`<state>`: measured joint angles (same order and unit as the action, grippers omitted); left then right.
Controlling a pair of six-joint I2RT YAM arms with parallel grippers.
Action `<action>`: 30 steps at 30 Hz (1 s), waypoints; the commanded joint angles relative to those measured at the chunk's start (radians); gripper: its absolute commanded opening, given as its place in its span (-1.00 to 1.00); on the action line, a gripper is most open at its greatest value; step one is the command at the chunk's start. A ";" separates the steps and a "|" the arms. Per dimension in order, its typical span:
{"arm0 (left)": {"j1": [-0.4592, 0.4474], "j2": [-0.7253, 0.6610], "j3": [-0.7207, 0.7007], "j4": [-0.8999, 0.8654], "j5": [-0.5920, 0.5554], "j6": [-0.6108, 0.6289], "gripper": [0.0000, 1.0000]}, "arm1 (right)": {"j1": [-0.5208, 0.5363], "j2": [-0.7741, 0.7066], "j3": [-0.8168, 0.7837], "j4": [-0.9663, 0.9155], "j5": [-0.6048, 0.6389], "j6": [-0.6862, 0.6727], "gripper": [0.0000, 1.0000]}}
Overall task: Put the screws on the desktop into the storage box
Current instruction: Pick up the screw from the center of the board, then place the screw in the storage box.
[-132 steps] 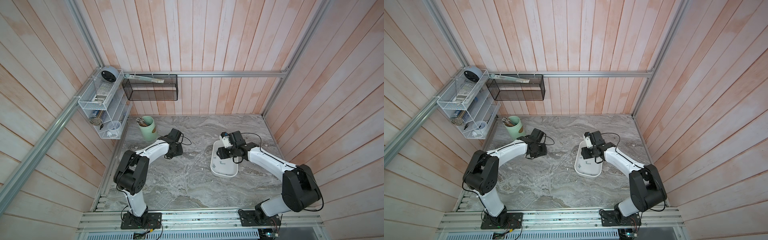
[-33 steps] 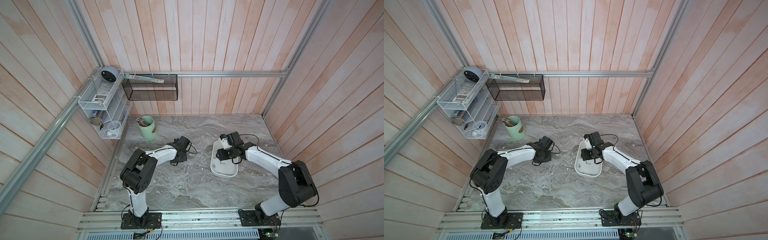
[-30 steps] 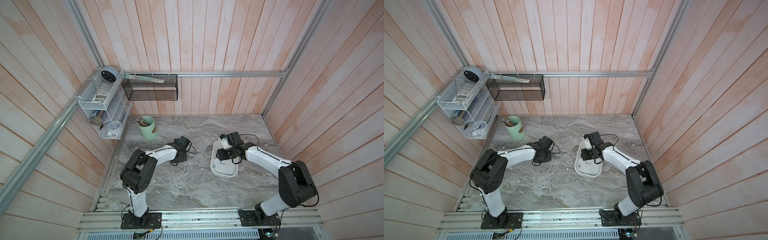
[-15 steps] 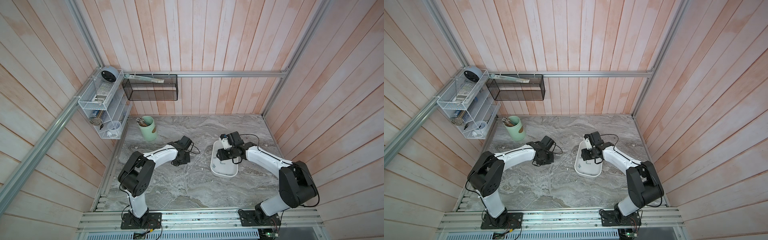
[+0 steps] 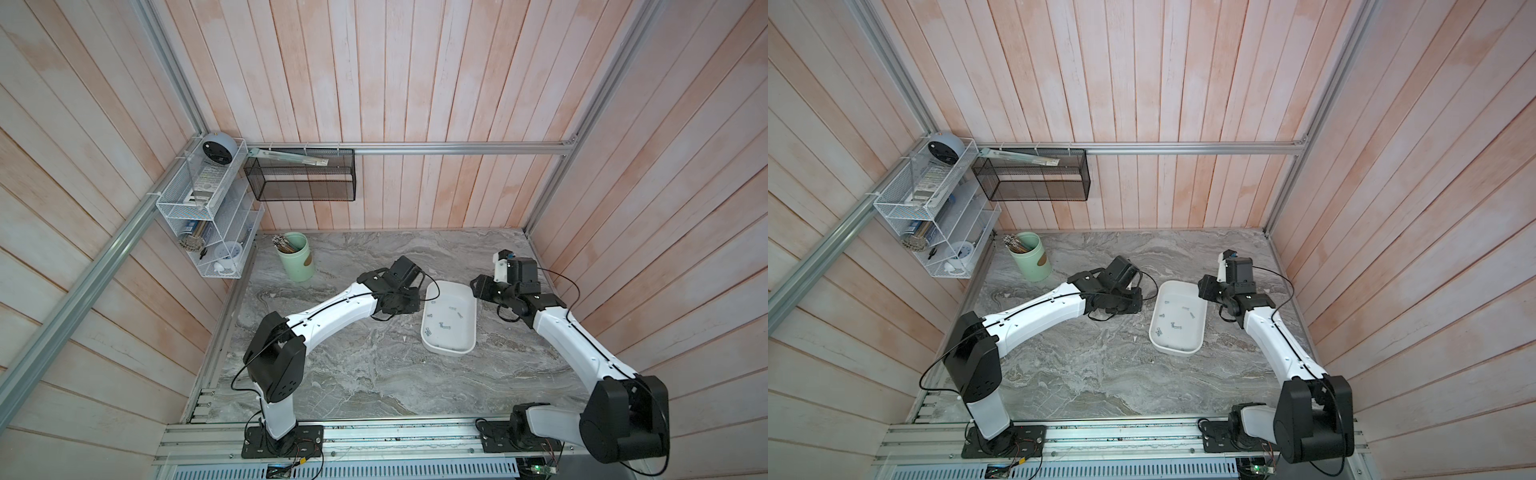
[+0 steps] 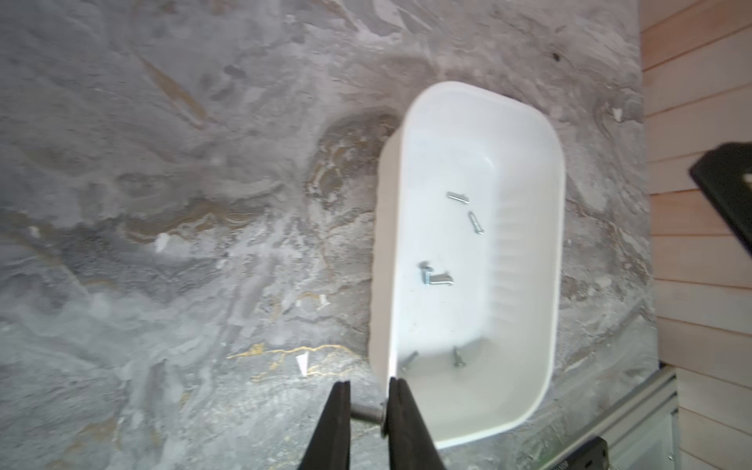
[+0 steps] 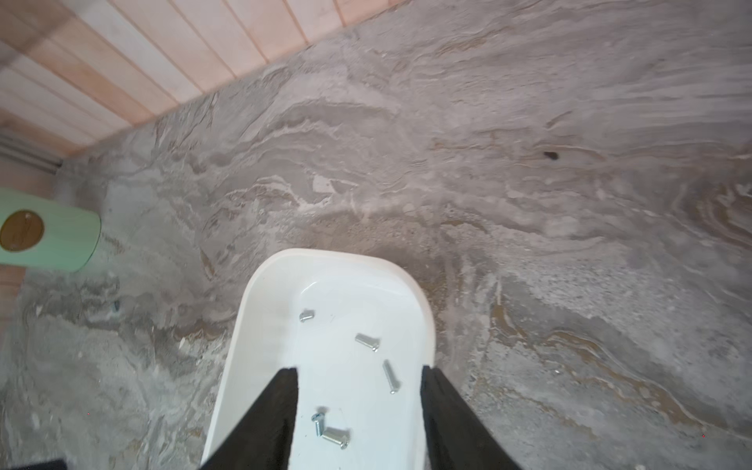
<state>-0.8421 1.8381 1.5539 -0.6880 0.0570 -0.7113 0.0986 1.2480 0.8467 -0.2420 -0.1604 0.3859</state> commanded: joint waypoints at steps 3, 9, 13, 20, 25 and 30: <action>-0.080 0.137 0.131 -0.029 0.032 -0.019 -0.72 | -0.022 -0.048 -0.072 0.097 0.042 0.054 0.13; -0.127 0.268 0.267 -0.086 0.029 0.012 -0.62 | -0.023 -0.019 -0.070 0.095 0.016 0.054 0.13; -0.127 0.295 0.291 -0.108 -0.003 0.019 -0.38 | -0.023 -0.013 -0.084 0.106 0.019 0.056 0.13; -0.105 0.223 0.256 -0.128 -0.084 0.047 0.15 | -0.023 0.003 -0.070 0.119 -0.058 0.033 0.13; 0.037 -0.072 -0.037 -0.049 -0.111 0.049 0.18 | 0.033 0.063 -0.013 0.133 -0.178 0.048 0.12; 0.283 -0.382 -0.354 -0.038 -0.086 0.059 0.21 | 0.236 0.179 0.140 0.056 -0.125 -0.028 0.11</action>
<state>-0.6445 1.5585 1.3067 -0.7258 -0.0105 -0.6724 0.2493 1.3926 0.9142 -0.1555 -0.2741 0.4084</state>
